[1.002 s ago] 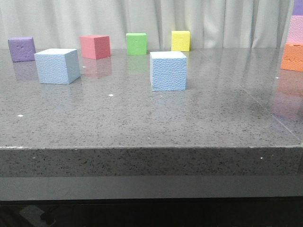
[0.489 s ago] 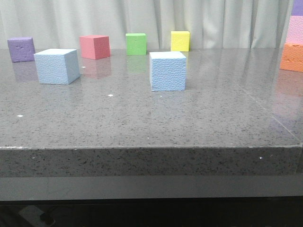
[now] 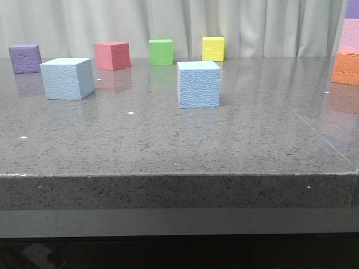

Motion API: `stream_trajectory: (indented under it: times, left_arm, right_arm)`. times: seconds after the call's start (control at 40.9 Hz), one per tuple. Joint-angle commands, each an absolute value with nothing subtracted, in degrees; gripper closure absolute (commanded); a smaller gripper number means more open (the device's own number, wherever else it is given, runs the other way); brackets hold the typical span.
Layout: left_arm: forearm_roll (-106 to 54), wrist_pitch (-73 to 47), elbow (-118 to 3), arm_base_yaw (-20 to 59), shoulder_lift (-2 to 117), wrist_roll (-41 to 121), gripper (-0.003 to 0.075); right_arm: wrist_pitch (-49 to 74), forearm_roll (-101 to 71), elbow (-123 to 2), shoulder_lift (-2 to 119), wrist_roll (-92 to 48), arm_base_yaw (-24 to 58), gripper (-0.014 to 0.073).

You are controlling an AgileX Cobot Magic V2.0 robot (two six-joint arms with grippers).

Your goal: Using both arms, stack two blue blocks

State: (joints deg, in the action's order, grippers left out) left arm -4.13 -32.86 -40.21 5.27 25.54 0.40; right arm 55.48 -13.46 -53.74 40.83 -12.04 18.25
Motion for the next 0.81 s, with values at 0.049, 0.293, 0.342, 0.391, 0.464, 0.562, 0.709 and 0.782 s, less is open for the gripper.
stream_trajectory:
  times: [0.049, 0.293, 0.342, 0.391, 0.464, 0.562, 0.709, 0.782]
  left_arm:
    - [-4.42, -28.58, -41.82, 5.75, 26.39, 0.0, 0.0229]
    - [-4.56, -27.64, -41.82, 5.75, 26.52, 0.0, 0.0229]
    - [-4.43, -27.76, -41.92, 5.75, 27.16, 0.37, 0.0229]
    - [-4.22, -28.42, -42.16, 5.75, 28.36, 0.49, 0.0226]
    - [-4.23, -30.58, -43.36, 5.75, 31.32, 2.41, 0.0214]
    - [-4.34, -33.8, -46.38, 5.93, 36.18, 4.81, 0.0165]
    - [-4.43, -34.39, -51.45, 7.56, 44.22, 4.94, 0.0132]
    - [-4.32, -34.15, -54.22, 9.0, 48.79, 5.23, 0.0132]
  right_arm:
    - [50.48, -13.53, -54.98, 40.65, -11.78, 17.79, -0.0062]
    - [50.55, -13.68, -54.98, 40.65, -11.78, 17.79, -0.0062]
    - [50.55, -13.68, -54.98, 40.65, -11.78, 17.79, -0.0062]
    - [50.55, -13.68, -54.98, 40.65, -11.78, 17.79, -0.0062]
    - [50.55, -13.68, -54.98, 40.65, -11.78, 17.79, -0.0062]
    - [50.55, -13.68, -54.98, 40.65, -11.78, 17.79, -0.0062]
    - [50.55, -13.68, -54.98, 40.65, -11.78, 17.79, -0.0062]
    - [50.55, -13.68, -54.98, 40.65, -11.78, 17.79, -0.0062]
